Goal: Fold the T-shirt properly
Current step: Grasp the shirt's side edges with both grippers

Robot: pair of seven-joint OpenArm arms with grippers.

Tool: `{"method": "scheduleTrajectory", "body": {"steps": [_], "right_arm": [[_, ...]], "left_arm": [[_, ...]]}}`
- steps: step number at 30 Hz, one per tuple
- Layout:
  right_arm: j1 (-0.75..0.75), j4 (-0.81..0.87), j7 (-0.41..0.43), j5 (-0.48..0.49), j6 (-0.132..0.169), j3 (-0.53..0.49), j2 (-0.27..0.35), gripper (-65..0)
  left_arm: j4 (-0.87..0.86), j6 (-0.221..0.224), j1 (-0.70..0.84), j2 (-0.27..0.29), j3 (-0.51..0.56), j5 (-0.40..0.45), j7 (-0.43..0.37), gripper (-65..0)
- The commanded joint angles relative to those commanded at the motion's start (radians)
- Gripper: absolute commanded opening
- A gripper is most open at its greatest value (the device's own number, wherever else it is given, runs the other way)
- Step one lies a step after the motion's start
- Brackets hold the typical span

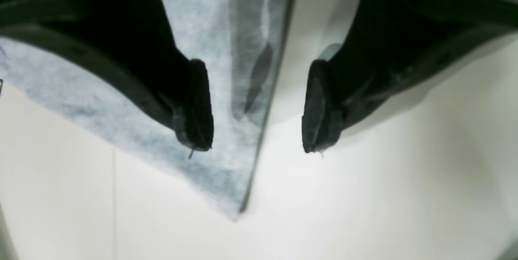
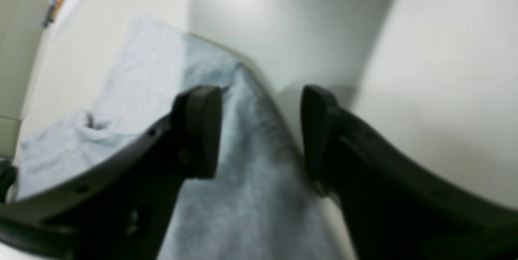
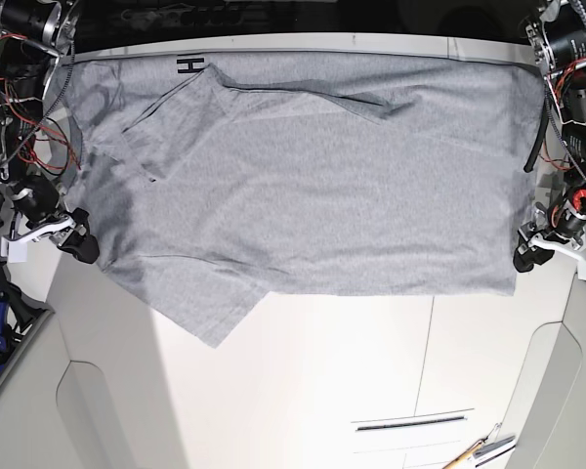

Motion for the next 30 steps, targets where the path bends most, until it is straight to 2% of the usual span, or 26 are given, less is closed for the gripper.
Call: {"method": "scheduleTrajectory", "body": {"steps": [5, 10, 14, 18, 23, 26, 30], "right_arm": [[0.000, 0.000, -0.028, 0.000, 0.006, 0.000, -0.018, -33.4], [0.000, 0.000, -0.074, 0.040, 0.014, 0.000, -0.018, -33.6], [0.000, 0.000, -0.080, 0.060, 0.013, 0.000, -0.018, -33.6], [0.000, 0.000, -0.082, 0.061, 0.013, 0.000, -0.018, -34.7], [0.000, 0.000, -0.083, 0.060, 0.013, 0.000, -0.018, -52.4], [0.000, 0.000, -0.082, 0.060, 0.013, 0.000, -0.018, -65.0], [0.000, 0.007, -0.082, 0.060, 0.013, 0.000, -0.018, -65.0]], "left_arm": [[0.000, 0.001, -0.019, 0.028, 0.000, 0.008, 0.000, -26.4], [0.000, 0.000, -0.035, 0.028, 0.000, 0.007, 0.012, -26.6], [0.000, 0.000, -0.035, 0.042, 0.002, 0.008, 0.025, -34.8], [0.000, 0.000, -0.035, 0.061, 0.024, 0.018, 0.027, -36.4], [0.000, 0.001, -0.035, 0.061, 0.091, 0.045, 0.026, -51.0], [0.000, 0.001, -0.035, 0.060, 0.099, 0.045, 0.026, -64.7], [0.003, 0.000, -0.036, 0.057, 0.099, 0.045, 0.026, -65.0]]}}
